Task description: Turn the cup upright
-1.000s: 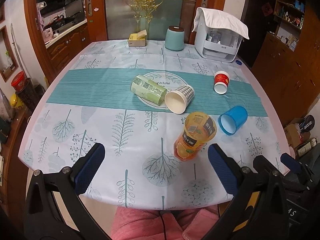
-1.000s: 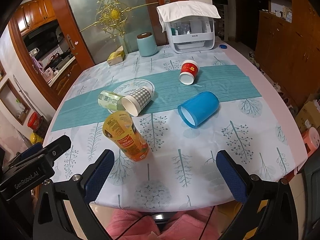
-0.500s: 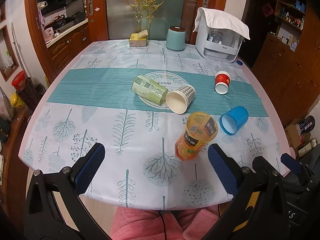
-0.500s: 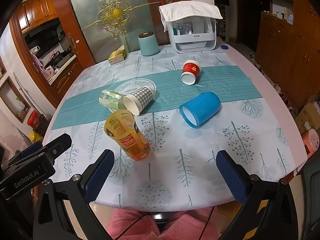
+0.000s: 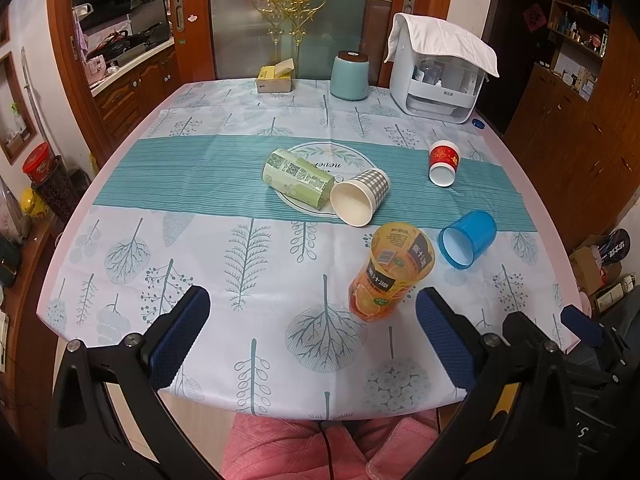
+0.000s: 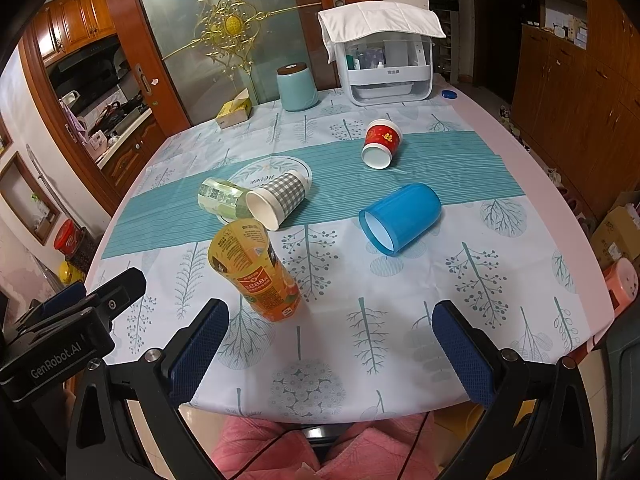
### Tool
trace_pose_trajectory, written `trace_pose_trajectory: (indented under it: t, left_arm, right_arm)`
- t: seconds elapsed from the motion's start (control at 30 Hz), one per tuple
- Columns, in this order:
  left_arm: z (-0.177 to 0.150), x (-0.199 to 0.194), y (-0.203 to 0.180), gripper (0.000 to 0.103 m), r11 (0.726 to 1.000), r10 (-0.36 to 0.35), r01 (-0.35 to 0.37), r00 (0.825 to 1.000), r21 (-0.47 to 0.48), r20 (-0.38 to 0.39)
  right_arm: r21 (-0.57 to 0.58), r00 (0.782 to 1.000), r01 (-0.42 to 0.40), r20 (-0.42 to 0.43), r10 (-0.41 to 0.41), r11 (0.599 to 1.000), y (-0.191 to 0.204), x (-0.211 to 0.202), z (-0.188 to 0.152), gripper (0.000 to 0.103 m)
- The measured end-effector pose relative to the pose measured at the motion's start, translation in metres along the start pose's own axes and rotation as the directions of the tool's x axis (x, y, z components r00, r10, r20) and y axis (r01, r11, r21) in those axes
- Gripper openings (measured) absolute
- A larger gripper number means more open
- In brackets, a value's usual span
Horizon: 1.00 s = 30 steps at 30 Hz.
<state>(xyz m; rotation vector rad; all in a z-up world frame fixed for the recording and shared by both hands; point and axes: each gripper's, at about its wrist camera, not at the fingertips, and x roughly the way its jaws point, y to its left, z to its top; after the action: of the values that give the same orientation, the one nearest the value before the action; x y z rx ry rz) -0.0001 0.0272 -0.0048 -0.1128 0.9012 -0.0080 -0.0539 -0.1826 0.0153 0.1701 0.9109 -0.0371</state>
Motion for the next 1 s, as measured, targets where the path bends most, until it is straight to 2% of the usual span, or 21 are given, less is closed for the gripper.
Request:
trace_pose_trajectory:
  t: [0.8, 1.0]
  left_arm:
    - [-0.0013, 0.0034, 0.0032, 0.102, 1.000, 0.004, -0.004, 1.000, -0.005, -0.004]
    - [-0.0028, 0.0070, 0.0060, 0.102, 0.999, 0.035, -0.035, 0.999, -0.008, 0.001]
  right_arm:
    - [-0.011, 1.000, 0.000, -0.006, 0.000, 1.000, -0.0007, 0.0040, -0.0016, 0.103]
    - [-0.011, 1.000, 0.000, -0.007, 0.000, 1.000, 0.0015, 0.0041, -0.0015, 0.103]
